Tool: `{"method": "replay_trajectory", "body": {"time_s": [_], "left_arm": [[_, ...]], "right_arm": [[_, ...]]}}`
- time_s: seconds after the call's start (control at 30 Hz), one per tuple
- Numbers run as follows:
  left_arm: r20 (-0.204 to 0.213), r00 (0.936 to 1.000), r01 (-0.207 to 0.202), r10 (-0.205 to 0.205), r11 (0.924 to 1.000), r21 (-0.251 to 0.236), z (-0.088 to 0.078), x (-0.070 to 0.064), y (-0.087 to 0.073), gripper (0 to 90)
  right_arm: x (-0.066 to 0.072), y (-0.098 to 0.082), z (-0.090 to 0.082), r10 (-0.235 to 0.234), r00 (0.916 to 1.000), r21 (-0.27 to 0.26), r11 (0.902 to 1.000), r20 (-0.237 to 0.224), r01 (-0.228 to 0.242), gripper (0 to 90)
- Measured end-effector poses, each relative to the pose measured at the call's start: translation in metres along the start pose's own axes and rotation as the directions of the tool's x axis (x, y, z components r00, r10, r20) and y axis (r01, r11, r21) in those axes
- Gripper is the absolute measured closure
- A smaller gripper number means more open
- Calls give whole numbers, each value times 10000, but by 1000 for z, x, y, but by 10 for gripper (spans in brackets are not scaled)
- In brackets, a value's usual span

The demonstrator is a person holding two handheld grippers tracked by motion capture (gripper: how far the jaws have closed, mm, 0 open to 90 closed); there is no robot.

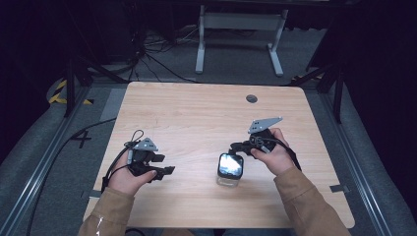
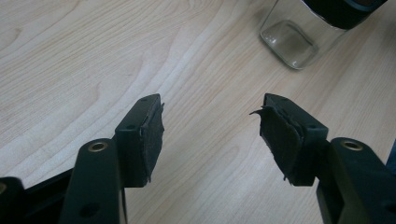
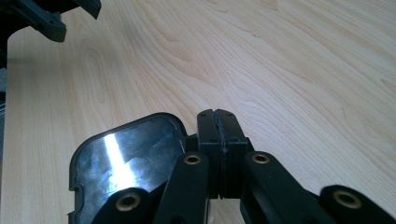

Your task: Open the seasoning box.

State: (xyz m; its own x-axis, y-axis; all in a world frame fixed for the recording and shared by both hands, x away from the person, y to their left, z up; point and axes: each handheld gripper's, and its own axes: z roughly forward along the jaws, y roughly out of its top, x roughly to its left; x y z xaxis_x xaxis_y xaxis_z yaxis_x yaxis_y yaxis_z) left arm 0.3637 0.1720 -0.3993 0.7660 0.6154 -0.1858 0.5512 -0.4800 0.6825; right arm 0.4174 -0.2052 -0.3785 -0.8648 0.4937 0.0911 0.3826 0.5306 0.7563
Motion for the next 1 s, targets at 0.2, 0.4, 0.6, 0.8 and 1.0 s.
{"method": "replay_trajectory", "body": {"time_s": [0.2, 0.4, 0.6, 0.8, 1.0], "left_arm": [[211, 9998, -46, 45, 10000, 28, 2, -4, 1, 448], [531, 9978, -389, 395, 9992, -132, 3, -13, 7, 499], [1042, 9918, -710, 741, 9969, -326, 7, -24, 13, 561], [1457, 9831, -1069, 1106, 9937, -326, 17, -36, 19, 658], [1993, 9687, -1420, 1479, 9889, -435, 27, -48, 25, 813]], "right_arm": [[-2, -1, 0, 64, 9999, -31, 10000, -79, -65, 900], [-4, -1, 0, 135, 9998, -41, 9999, -175, -136, 900], [-6, 0, 0, 300, 9991, 36, 9995, -292, -299, 900], [-7, 0, 1, 341, 9989, -1, 9994, -309, -341, 900], [-8, -1, 1, 349, 9988, -8, 9994, -348, -349, 900]]}}
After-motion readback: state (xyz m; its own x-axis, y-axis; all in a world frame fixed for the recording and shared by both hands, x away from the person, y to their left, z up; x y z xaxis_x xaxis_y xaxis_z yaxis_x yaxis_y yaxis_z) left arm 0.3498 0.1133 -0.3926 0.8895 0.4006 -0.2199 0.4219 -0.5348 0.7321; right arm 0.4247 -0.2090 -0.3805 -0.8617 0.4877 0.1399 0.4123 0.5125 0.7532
